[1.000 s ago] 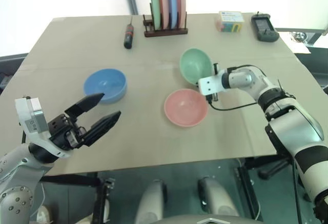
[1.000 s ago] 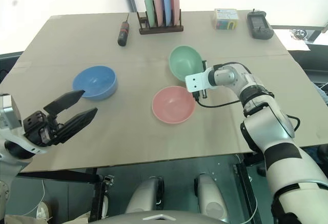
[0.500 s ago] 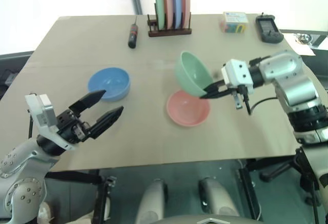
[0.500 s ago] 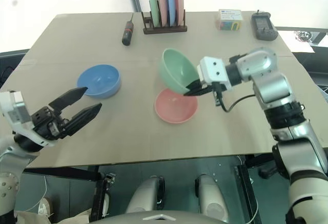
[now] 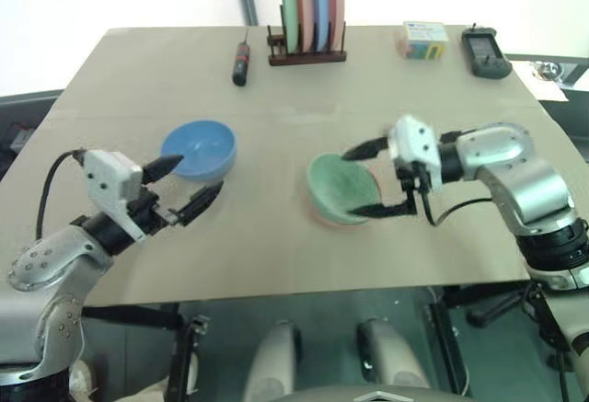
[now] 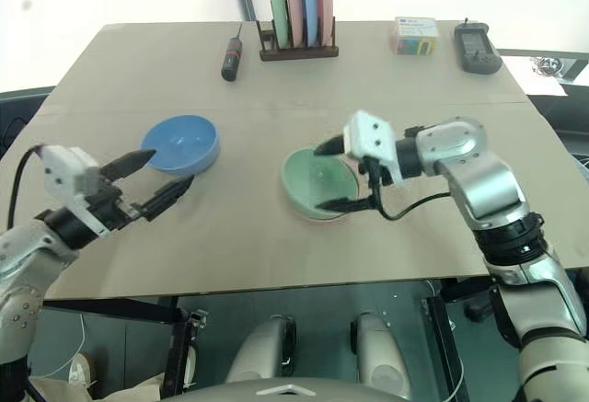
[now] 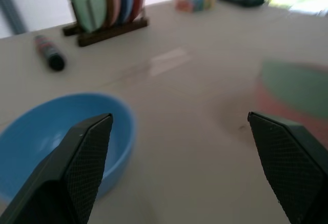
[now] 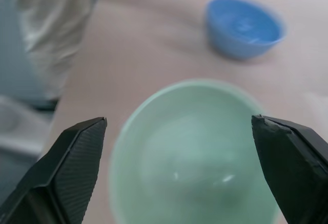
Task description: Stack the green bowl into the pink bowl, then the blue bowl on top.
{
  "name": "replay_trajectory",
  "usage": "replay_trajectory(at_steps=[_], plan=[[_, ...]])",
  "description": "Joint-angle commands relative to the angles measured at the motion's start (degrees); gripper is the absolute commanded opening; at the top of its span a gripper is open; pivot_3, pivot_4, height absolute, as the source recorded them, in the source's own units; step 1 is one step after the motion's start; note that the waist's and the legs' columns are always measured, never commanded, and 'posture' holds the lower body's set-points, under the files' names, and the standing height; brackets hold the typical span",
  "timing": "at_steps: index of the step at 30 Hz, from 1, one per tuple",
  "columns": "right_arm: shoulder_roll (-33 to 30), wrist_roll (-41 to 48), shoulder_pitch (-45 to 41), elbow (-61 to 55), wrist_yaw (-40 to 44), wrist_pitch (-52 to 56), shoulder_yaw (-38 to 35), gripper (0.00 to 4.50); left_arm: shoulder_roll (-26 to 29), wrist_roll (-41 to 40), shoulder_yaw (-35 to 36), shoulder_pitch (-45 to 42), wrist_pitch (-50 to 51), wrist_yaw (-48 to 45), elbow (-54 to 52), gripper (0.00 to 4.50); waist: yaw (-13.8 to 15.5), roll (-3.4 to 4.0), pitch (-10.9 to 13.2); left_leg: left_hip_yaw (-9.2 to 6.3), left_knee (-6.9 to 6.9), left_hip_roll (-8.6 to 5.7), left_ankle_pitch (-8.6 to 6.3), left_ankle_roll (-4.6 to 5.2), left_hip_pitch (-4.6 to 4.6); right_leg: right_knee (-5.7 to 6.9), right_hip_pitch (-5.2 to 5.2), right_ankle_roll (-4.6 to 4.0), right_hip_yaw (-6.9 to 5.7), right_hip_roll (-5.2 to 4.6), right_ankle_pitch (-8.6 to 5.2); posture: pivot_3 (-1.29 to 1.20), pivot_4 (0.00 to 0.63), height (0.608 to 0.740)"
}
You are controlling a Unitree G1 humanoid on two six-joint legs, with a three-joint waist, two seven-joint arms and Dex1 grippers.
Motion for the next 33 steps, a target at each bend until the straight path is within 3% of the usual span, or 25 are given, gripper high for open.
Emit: replay_trajectory(at_steps=[1,8,14,15,19,20,21,22,27,33], plan=[[0.25,5.30,2.67,-6.65,-5.43,2.35,-7.02,4.49,3.44,6.43,-3.99,-3.89,7.18,6.57,-5.37,4.50,0.25,-0.02,0.00,-0.02,0.00,-0.01,0.00,0.00,0.00,0.00,0.00,-0.01,-0.01,-0.01,-0.01,0.00,0.150,0.740],[2.09,6.81,5.60,-10.88,-12.89,2.89,-8.21,4.49,16.30,18.00,-24.72,-21.59,25.39,6.55,-2.45,4.50,-0.13,-0.11,0.05,-0.03,0.01,-0.02,0.00,0.00,0.02,0.06,0.00,0.11,-0.02,0.03,0.03,0.00,0.150,0.740],[2.29,6.78,7.10,-10.79,-15.30,1.10,-8.15,4.49,15.64,23.24,-40.03,-37.44,35.02,2.85,5.69,4.50,-0.05,-0.18,0.11,-0.04,-0.10,-0.02,0.00,0.00,-0.06,0.00,-0.08,0.20,0.02,0.08,0.09,0.00,0.150,0.740],[2.22,6.79,7.69,-10.93,-15.56,0.84,-8.26,4.50,15.48,24.31,-42.53,-39.46,34.74,1.65,7.56,4.10,-0.03,-0.18,0.11,-0.04,-0.10,-0.02,0.00,0.00,-0.07,0.00,-0.08,0.20,0.02,0.09,0.09,0.00,0.150,0.740],[2.03,7.01,8.79,-11.95,-16.71,0.72,-8.30,4.50,14.97,27.19,-46.00,-42.16,32.32,-0.11,11.92,3.33,0.03,-0.20,0.13,-0.04,-0.06,-0.03,0.00,0.00,-0.08,-0.01,-0.07,0.21,0.01,0.09,0.09,0.00,0.150,0.740],[1.94,7.21,8.91,-12.21,-16.93,0.85,-8.35,4.50,14.82,27.74,-46.25,-42.33,31.82,-0.50,12.48,2.78,-0.10,-0.21,0.13,-0.03,-0.07,-0.03,0.00,0.00,-0.10,-0.02,-0.07,0.21,0.02,0.08,0.09,0.00,0.150,0.740],[1.89,7.34,8.98,-12.39,-17.20,0.98,-8.34,4.50,14.69,28.32,-46.45,-42.44,31.18,-0.94,13.07,2.67,-0.17,-0.22,0.14,-0.02,-0.07,-0.02,0.00,0.00,-0.10,-0.02,-0.08,0.21,0.03,0.08,0.10,0.00,0.150,0.740],[1.75,7.42,9.13,-12.49,-17.38,1.00,-8.37,4.50,14.69,29.01,-46.83,-42.57,30.32,-1.52,13.71,1.94,-0.13,-0.22,0.14,-0.02,-0.07,-0.02,0.00,0.00,-0.10,-0.01,-0.09,0.21,0.03,0.08,0.10,0.00,0.150,0.740],[0.56,7.06,10.01,-12.43,-17.80,0.43,-8.34,4.50,13.43,31.18,-46.96,-43.64,28.12,-3.90,16.13,0.07,0.04,-0.24,0.15,-0.04,-0.04,-0.02,0.00,0.01,-0.10,0.01,-0.09,0.21,0.02,0.09,0.10,0.00,0.150,0.740],[-1.01,7.06,11.55,-13.73,-19.16,0.82,-9.55,4.50,11.51,30.16,-45.92,-46.41,25.86,-10.06,16.67,0.07,0.31,-0.26,0.16,-0.05,0.00,-0.02,0.00,0.01,-0.14,0.01,-0.09,0.21,0.01,0.08,0.10,0.00,0.150,0.740]])
